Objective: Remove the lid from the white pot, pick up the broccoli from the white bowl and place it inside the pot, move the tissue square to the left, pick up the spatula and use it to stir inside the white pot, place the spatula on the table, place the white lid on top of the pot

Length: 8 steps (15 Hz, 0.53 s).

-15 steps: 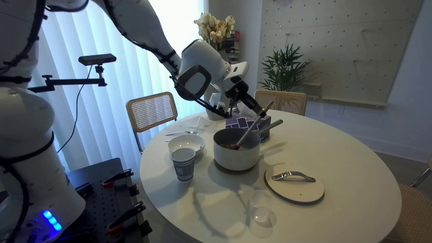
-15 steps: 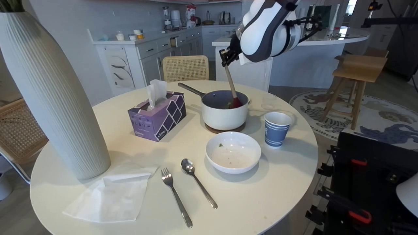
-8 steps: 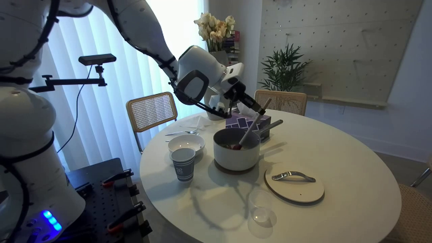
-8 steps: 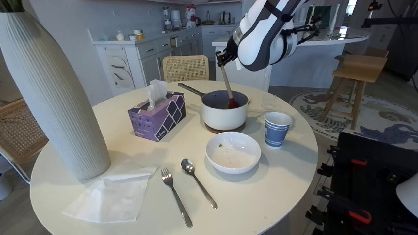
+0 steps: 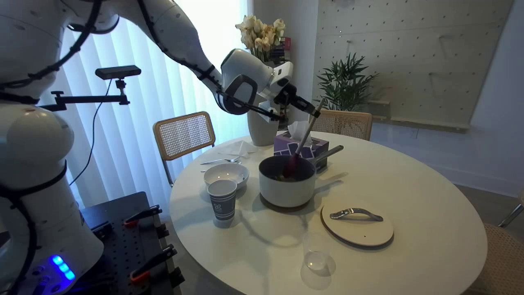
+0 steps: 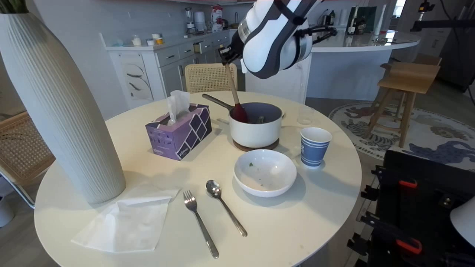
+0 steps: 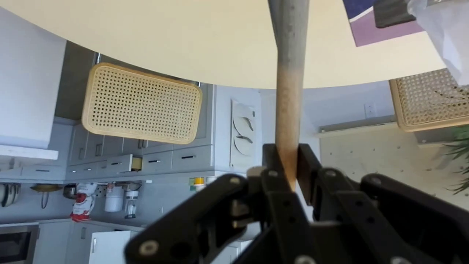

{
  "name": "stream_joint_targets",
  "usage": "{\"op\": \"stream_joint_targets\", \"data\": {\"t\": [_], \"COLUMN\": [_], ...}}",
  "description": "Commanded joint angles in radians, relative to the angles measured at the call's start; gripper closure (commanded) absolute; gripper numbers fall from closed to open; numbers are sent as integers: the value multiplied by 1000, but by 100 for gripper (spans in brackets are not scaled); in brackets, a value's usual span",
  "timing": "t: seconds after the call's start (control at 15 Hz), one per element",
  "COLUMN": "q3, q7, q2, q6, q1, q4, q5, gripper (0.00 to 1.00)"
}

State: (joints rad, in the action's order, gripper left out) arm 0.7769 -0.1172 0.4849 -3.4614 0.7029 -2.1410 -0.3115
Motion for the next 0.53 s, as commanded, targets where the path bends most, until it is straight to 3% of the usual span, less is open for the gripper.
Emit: {"op": "stream_joint_targets", "data": {"t": [0.0, 0.2, 0.47], "q3": [-46, -75, -30], "q7": [-27, -7, 25], "q2": [-11, -34, -64], "q6": [1, 47, 145], "q1": [-8, -14, 0], "q4": [-38, -82, -92], "q5": [5, 17, 29], "gripper": [96, 96, 96]}}
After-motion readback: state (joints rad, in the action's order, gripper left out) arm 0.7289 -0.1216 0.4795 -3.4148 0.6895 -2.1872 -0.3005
